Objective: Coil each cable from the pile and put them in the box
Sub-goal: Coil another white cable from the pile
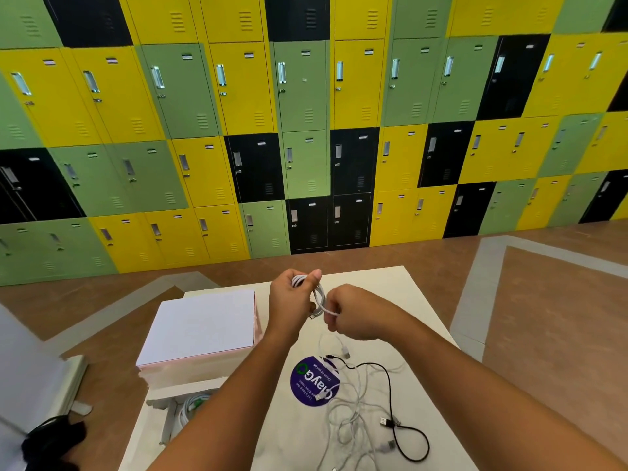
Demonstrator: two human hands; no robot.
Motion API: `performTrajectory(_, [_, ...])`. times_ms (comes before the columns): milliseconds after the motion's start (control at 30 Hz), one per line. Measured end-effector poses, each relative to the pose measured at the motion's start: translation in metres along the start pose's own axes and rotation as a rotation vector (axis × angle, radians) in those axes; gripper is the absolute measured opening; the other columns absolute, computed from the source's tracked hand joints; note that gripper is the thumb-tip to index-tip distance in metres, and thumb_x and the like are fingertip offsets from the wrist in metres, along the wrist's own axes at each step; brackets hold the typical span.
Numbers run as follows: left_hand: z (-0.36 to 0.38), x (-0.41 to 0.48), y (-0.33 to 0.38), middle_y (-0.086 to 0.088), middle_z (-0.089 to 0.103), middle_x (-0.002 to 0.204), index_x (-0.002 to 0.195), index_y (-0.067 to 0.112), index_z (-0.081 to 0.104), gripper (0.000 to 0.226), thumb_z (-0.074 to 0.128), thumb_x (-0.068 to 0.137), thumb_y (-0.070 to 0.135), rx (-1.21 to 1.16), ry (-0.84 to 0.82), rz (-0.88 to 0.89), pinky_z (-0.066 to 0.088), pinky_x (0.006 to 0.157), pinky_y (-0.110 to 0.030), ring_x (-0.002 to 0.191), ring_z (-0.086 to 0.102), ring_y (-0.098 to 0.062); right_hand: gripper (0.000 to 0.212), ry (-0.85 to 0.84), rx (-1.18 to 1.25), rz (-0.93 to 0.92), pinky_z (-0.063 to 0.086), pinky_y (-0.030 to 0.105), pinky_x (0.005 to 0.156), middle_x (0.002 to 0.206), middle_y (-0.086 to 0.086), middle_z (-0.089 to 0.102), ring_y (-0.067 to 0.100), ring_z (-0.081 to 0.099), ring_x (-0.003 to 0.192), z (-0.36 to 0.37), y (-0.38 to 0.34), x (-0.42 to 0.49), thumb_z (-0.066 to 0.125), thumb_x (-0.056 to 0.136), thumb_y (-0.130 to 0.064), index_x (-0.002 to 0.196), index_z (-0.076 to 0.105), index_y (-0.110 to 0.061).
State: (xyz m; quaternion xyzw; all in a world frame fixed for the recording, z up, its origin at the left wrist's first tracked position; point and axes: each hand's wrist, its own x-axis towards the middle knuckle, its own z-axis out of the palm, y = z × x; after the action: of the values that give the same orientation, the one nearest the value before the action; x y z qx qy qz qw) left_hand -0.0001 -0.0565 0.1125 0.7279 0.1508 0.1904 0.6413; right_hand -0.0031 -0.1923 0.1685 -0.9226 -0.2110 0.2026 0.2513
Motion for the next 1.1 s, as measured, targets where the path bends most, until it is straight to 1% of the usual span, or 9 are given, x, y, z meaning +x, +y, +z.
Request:
performTrajectory(133, [0.0,0.001,0.005,-0.007,0.061,0.073,0.088,0.009,0.061,0.026,0.07,0.092,0.033,-0.017,0.036,0.009,0.05,0.049,-0.025,0.061,0.057,-0.017,0.022,0.01,0.243,0.001,0.045,0.035,0.073,0.095,0.004,0.059,0.017,0.054,0.081,0.007,-0.002,0.001,0.044,0.097,-0.01,0.113,0.059,-0.012])
performTrajectory(267, [-0.01,0.007,0.003,-0.008,0.056,0.068,0.087,0.009,0.063,0.029,0.066,0.094,0.037,-0.146,0.046,-0.111,0.048,0.053,-0.03,0.058,0.052,-0.019,0.019,0.106,0.366,-0.08,0.038,0.031,0.062,0.077,0.001,0.054,0.012,0.045,0.068,0.006,0.006,0.004,0.051,0.102,-0.028,0.106,0.064,-0.015])
performTrajectory(367, [-0.014,0.005,0.008,-0.006,0.055,0.066,0.088,0.009,0.062,0.025,0.063,0.097,0.033,-0.415,-0.032,-0.265,0.045,0.051,-0.026,0.054,0.049,-0.014,0.016,0.228,0.358,-0.111,0.041,0.032,0.06,0.073,0.0,0.056,0.012,0.048,0.064,0.002,0.016,0.01,0.057,0.1,-0.027,0.098,0.069,-0.018])
performTrajectory(467, [-0.014,0.002,0.018,0.003,0.045,0.054,0.085,0.009,0.059,0.022,0.06,0.1,0.025,-0.625,-0.075,-0.34,0.041,0.044,-0.018,0.042,0.039,-0.007,0.014,0.411,0.215,-0.144,0.048,0.032,0.071,0.092,-0.001,0.06,0.015,0.057,0.085,0.002,0.023,0.019,0.062,0.097,-0.031,0.098,0.074,-0.022])
performTrajectory(533, [-0.014,0.003,0.02,0.003,0.038,0.055,0.083,0.01,0.057,0.022,0.059,0.1,0.024,-0.682,-0.107,-0.345,0.039,0.045,-0.018,0.043,0.033,-0.006,0.019,0.506,0.038,-0.157,0.045,0.032,0.074,0.096,-0.003,0.055,0.014,0.051,0.095,0.002,0.028,0.021,0.062,0.097,-0.036,0.106,0.076,-0.026])
performTrajectory(600, [-0.013,0.003,0.022,0.002,0.035,0.057,0.082,0.01,0.056,0.024,0.058,0.101,0.024,-0.703,-0.152,-0.334,0.035,0.045,-0.018,0.045,0.029,-0.007,0.022,0.549,-0.007,-0.148,0.042,0.03,0.072,0.091,-0.005,0.055,0.013,0.049,0.091,0.002,0.031,0.02,0.062,0.097,-0.036,0.109,0.077,-0.026])
performTrajectory(733, [-0.01,0.0,0.029,0.002,0.032,0.055,0.077,0.011,0.053,0.029,0.054,0.102,0.023,-0.744,-0.206,-0.309,0.038,0.044,-0.018,0.044,0.028,-0.006,0.013,0.611,0.334,-0.198,0.054,0.027,0.069,0.088,-0.003,0.068,0.011,0.063,0.08,0.006,0.034,0.019,0.064,0.095,-0.017,0.101,0.076,-0.017])
performTrajectory(900, [-0.005,-0.004,0.032,0.001,0.031,0.056,0.075,0.011,0.053,0.03,0.055,0.102,0.026,-0.746,-0.26,-0.312,0.042,0.051,-0.021,0.045,0.029,-0.007,0.014,0.511,0.934,-0.206,0.061,0.029,0.072,0.086,0.011,0.074,0.023,0.072,0.079,0.001,0.032,0.016,0.065,0.091,0.003,0.094,0.074,-0.008])
performTrajectory(1100, [-0.005,-0.004,0.032,0.005,0.043,0.053,0.076,0.012,0.058,0.03,0.058,0.1,0.031,-0.457,-0.196,-0.142,0.037,0.051,-0.022,0.048,0.037,-0.008,0.014,0.497,1.181,-0.22,0.061,0.032,0.074,0.086,0.015,0.075,0.023,0.071,0.075,0.007,0.033,0.016,0.062,0.093,0.003,0.1,0.071,-0.004])
